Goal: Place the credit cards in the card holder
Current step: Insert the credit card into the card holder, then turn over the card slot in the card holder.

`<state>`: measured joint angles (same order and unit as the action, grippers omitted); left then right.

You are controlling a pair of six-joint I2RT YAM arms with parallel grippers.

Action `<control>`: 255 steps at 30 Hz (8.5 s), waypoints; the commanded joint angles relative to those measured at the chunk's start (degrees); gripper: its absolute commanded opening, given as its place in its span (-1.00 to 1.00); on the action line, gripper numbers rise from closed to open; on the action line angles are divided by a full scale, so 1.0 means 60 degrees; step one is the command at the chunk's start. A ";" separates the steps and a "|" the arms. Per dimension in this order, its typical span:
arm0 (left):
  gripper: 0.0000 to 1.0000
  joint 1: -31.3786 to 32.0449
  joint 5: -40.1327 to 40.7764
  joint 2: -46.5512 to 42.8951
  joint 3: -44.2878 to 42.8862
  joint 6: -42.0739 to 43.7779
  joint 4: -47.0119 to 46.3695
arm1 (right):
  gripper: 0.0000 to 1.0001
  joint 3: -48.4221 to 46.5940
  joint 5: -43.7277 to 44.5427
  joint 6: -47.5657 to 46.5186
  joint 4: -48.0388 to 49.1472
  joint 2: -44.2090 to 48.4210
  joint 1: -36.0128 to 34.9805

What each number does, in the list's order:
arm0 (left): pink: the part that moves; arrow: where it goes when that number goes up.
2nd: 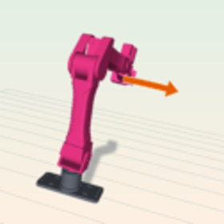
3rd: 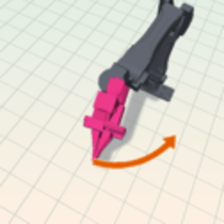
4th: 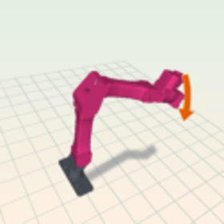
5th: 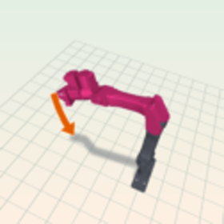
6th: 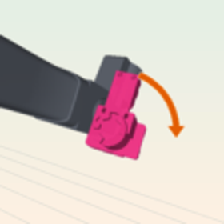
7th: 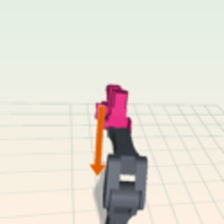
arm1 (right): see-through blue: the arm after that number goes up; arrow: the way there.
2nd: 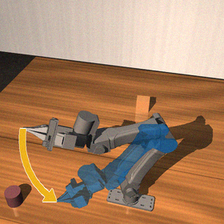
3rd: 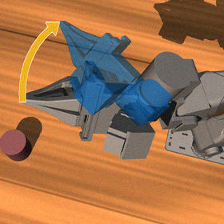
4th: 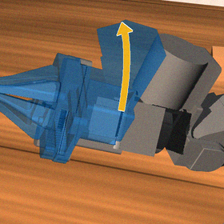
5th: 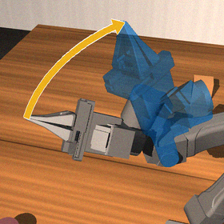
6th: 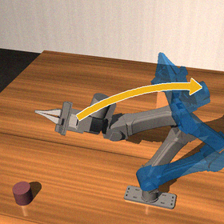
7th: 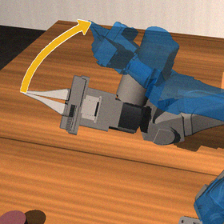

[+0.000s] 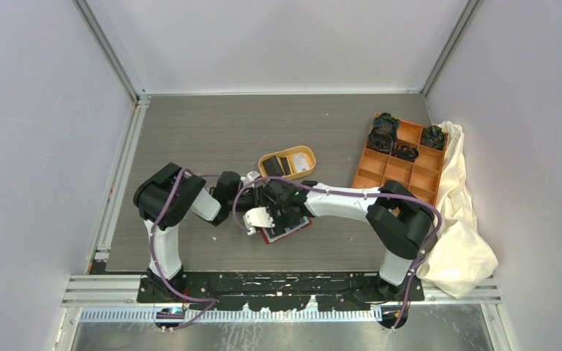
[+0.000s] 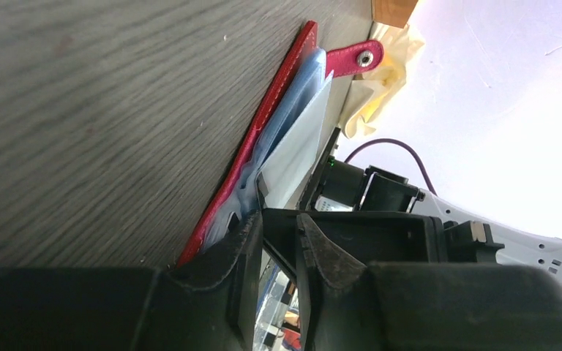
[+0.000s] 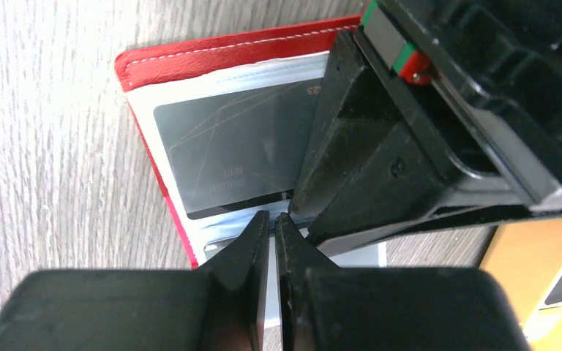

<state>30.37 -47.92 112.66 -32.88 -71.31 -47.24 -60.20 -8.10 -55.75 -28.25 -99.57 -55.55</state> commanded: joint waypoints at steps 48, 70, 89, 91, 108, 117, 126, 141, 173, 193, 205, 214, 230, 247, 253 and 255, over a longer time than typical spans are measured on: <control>0.84 -0.0813 0.5490 -1.1739 0.2714 0.4073 0.6742 | 0.11 -0.0488 -0.6948 0.8438 -0.0608 -0.0316 0.5525; 0.08 -0.0799 0.4148 -1.1184 0.3983 0.2431 0.5370 | 0.05 -0.1346 -0.5711 0.8108 -0.1543 -0.1593 0.4996; -0.03 -0.0384 0.4107 -0.9580 0.3943 0.2226 0.4629 | 0.07 -0.1377 -0.7288 0.8197 -0.1547 -0.1737 0.4967; -0.03 -0.0347 0.4122 -0.9504 0.3943 0.2227 0.4568 | 0.08 -0.1377 -0.7300 0.8192 -0.1547 -0.1758 0.4970; -0.03 -0.0159 0.4234 -0.9162 0.3913 0.2129 0.4386 | 0.09 -0.1233 -0.7430 0.8460 -0.1244 -0.1745 0.5068; -0.03 -0.0114 0.4267 -0.9026 0.3900 0.2104 0.4316 | 0.10 -0.1186 -0.7556 0.8583 -0.1126 -0.1745 0.5110; -0.03 -0.0087 0.4252 -0.9009 0.3884 0.2107 0.4314 | 0.10 -0.1070 -0.7571 0.8786 -0.0909 -0.1687 0.5155; -0.03 0.0115 0.4464 -0.8168 0.3545 0.1940 0.4368 | 0.10 -0.0916 -0.7630 0.9150 -0.0545 -0.1686 0.5260; -0.17 0.0295 0.4237 -0.4620 0.1563 0.2202 0.4085 | 0.06 -0.0288 -0.8381 1.0965 0.0941 -0.1628 0.5586; -0.18 0.0287 0.4330 -0.4184 0.0617 0.2935 0.4847 | -0.05 -0.0188 -0.8140 1.1447 0.1284 -0.1389 0.6047; -0.17 0.0288 0.5180 -0.6092 0.0577 0.3519 0.6627 | -0.14 -0.0154 -0.9017 1.1700 0.1553 -0.1445 0.6046; -0.54 0.0629 0.4595 -0.5624 0.0215 0.3115 0.5785 | -0.12 -0.0105 -0.9301 1.1943 0.1793 -0.1521 0.5927; -0.48 0.1181 0.4063 -0.3461 -0.0823 0.2806 0.4609 | -0.13 -0.0060 -0.9292 1.2133 0.1948 -0.1606 0.5776; -0.33 0.1223 0.4019 -0.3266 -0.0794 0.2737 0.4483 | -0.26 -0.0117 -0.9486 1.2136 0.1923 -0.1598 0.5609; -0.30 0.1213 0.4046 -0.3301 -0.0716 0.2772 0.4519 | -0.20 -0.0224 -0.9503 1.1929 0.1653 -0.1655 0.5547; -0.29 0.1210 0.4046 -0.3312 -0.0701 0.2773 0.4519 | -0.18 -0.0272 -0.9508 1.1826 0.1538 -0.1671 0.5539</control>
<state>37.52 -23.16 92.79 -36.34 -55.09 -17.34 -60.16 -63.37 16.58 -18.09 -110.32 -21.80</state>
